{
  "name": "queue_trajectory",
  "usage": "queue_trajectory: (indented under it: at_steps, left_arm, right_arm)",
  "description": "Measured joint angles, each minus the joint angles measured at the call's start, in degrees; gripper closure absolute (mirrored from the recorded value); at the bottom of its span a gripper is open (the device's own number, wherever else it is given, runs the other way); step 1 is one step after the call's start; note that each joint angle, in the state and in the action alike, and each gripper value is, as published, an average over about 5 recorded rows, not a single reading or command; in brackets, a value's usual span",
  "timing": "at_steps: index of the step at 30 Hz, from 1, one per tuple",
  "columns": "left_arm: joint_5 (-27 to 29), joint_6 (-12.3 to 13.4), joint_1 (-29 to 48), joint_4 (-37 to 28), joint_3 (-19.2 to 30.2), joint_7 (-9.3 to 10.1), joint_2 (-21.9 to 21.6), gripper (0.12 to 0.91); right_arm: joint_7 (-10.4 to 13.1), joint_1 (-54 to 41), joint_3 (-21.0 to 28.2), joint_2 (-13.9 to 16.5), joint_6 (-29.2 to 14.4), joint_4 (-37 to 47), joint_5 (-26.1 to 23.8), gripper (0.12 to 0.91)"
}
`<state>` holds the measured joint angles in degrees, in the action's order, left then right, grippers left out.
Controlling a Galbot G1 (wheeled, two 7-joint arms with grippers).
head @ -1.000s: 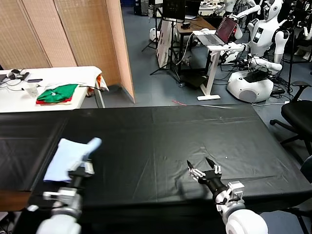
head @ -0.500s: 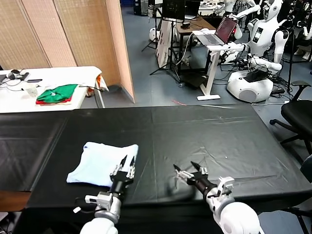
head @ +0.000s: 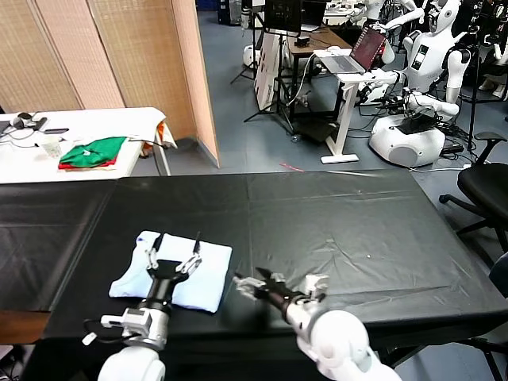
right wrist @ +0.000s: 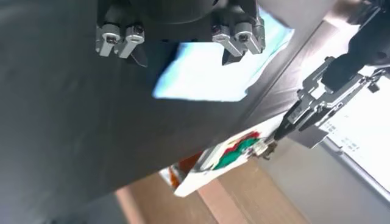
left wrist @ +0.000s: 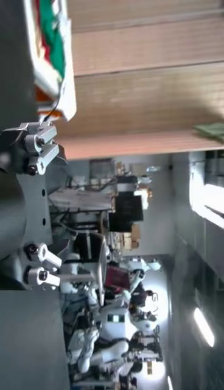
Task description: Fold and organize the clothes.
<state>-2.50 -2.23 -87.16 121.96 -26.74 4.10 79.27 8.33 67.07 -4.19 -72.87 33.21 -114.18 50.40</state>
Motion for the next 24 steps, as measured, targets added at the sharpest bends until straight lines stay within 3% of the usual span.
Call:
queue_trajectory:
  at_steps: [6, 12, 15, 22, 24]
  left_arm:
    - [1.5, 0.6, -1.1, 0.3, -1.2, 0.02, 0.0, 0.123]
    - [1.6, 1.1, -1.8, 0.7, -2.5, 0.02, 0.0, 0.123]
    - [1.7, 1.4, -2.1, 0.8, -3.0, 0.02, 0.0, 0.123]
    - [1.9, 1.9, -2.5, 1.0, -3.5, 0.10, 0.5, 0.123]
    - [1.8, 1.9, -2.5, 0.9, -3.6, 0.16, 0.6, 0.123]
  right_arm:
    - [-0.2, -1.9, 2.5, -3.2, -0.2, 4.7, 0.3, 0.121]
    - [-1.0, -2.3, 3.1, -4.5, -0.5, 8.0, 0.2, 0.233]
    - [-1.3, -2.6, 3.2, -5.0, -0.7, 9.1, -0.1, 0.337]
    - [-0.9, -2.2, 2.4, -5.2, -0.2, 8.9, -1.4, 0.756]
    - [-0.4, -1.8, 1.5, -4.8, 1.0, 8.0, -1.7, 0.833]
